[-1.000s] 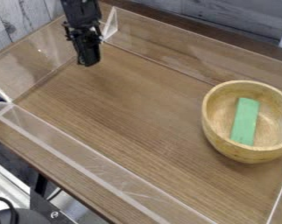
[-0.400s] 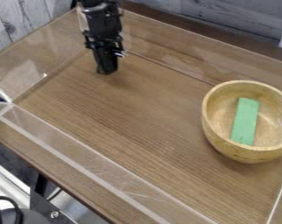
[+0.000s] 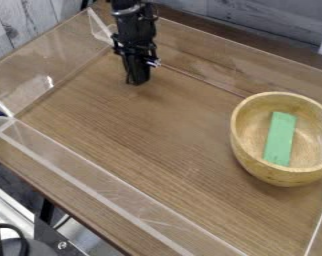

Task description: Remove the green block from inside the brown bowl and put it on the table

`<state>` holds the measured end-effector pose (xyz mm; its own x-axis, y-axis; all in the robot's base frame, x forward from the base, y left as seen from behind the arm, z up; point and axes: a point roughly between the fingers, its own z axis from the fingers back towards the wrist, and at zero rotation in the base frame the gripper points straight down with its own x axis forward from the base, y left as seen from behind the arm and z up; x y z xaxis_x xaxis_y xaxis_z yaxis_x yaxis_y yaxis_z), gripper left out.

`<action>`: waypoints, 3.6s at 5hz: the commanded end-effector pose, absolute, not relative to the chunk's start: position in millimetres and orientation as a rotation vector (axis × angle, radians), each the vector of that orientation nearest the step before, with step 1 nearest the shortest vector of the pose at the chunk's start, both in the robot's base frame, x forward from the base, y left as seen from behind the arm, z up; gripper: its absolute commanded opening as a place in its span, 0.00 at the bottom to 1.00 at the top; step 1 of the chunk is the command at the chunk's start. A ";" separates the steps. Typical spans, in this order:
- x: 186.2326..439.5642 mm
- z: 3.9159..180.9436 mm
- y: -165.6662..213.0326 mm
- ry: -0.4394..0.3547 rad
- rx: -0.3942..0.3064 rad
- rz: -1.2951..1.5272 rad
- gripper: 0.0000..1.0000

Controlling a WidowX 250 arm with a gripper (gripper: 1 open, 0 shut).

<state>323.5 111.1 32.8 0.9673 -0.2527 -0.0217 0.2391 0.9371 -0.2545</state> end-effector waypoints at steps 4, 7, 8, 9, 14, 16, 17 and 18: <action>320.5 51.8 97.2 -0.015 -0.277 -0.197 0.00; 321.3 68.0 98.6 0.047 -0.276 -0.160 0.00; 323.7 60.5 100.1 0.042 -0.274 -0.155 0.00; 316.8 52.4 103.2 0.046 -0.275 -0.208 0.00; 298.6 53.1 107.6 0.067 -0.291 -0.220 0.00; 294.3 53.1 112.2 0.045 -0.284 -0.205 0.00; 294.8 51.0 115.3 0.011 -0.282 -0.183 0.00; 295.3 48.8 121.9 0.021 -0.304 -0.176 0.00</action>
